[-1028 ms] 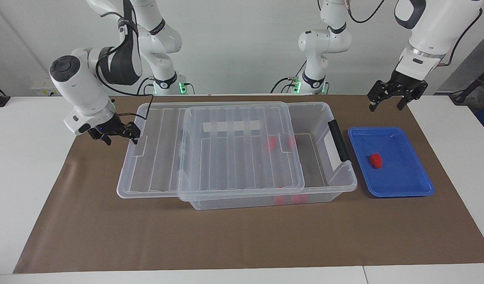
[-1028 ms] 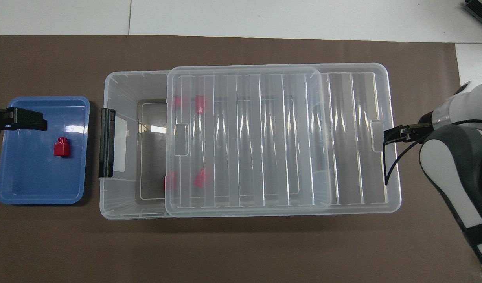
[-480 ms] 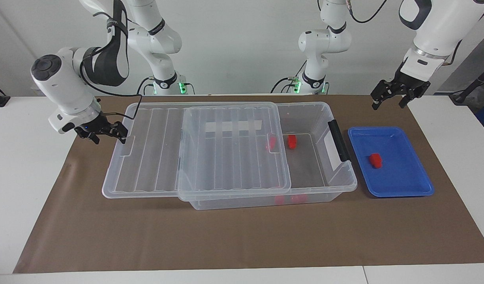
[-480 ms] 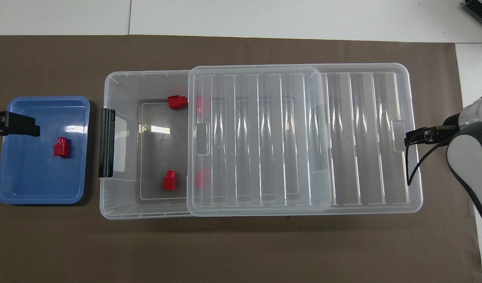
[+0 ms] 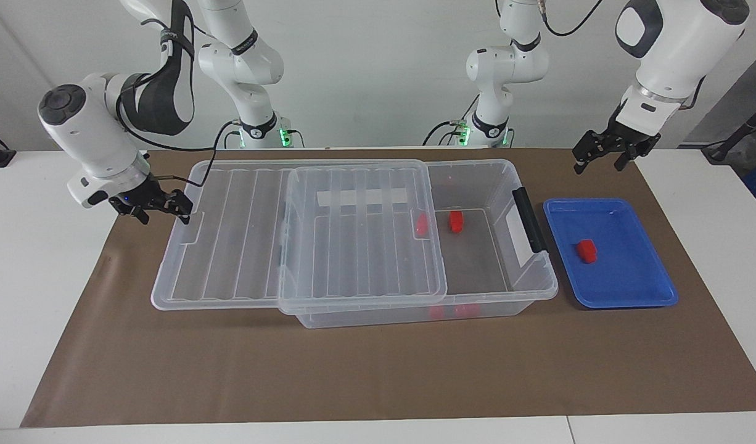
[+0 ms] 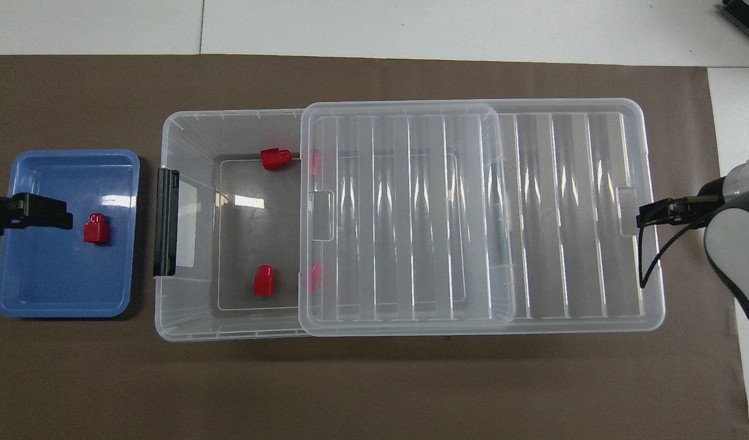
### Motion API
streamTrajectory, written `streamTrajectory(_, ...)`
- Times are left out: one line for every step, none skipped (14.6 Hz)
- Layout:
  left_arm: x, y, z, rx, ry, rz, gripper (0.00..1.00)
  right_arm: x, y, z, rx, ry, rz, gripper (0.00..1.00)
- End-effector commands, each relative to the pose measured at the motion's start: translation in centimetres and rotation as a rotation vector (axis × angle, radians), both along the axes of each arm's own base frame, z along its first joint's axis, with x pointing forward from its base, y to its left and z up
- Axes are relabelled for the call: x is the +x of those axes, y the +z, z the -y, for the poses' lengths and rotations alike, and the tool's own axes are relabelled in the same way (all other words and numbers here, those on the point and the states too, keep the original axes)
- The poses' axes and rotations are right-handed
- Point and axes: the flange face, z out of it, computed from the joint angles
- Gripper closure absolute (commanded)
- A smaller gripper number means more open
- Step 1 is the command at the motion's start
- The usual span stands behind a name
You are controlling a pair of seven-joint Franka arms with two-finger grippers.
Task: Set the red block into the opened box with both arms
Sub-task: 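Lower the left gripper onto the red block in the blue tray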
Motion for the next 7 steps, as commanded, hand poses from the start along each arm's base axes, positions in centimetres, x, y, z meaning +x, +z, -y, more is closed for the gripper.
streamTrajectory(-1.0,-0.6,-2.6,0.023,-0.030,0.052,0.00,-0.8,0.4,0.7,0.004,0.016,0.003,0.00)
streamTrajectory(-0.8,-1.1,-3.4,0.026,-0.052,0.051,0.00,-0.8,0.4,0.8,0.004,0.014,0.003,0.00)
streamTrajectory(-0.5,-1.4,-4.1,0.032,-0.121,0.059,0.00,-0.8,0.5,0.8,0.004,0.013,0.003,0.00)
streamTrajectory(-0.4,-2.4,-5.1,0.036,-0.168,0.057,0.00,-0.7,0.9,0.8,0.001,0.008,0.013,0.00)
streamTrajectory(-0.1,-2.9,-5.2,0.039,-0.178,0.069,0.00,-0.5,1.4,0.8,-0.002,0.004,0.022,0.00)
streamTrajectory(0.4,-4.2,-5.4,0.040,-0.176,0.069,0.00,-0.5,2.1,0.3,-0.004,0.012,0.034,0.00)
streamTrajectory(0.5,-5.6,-6.1,0.041,-0.170,0.069,0.00,-0.5,2.7,-0.2,-0.006,0.015,0.043,0.00)
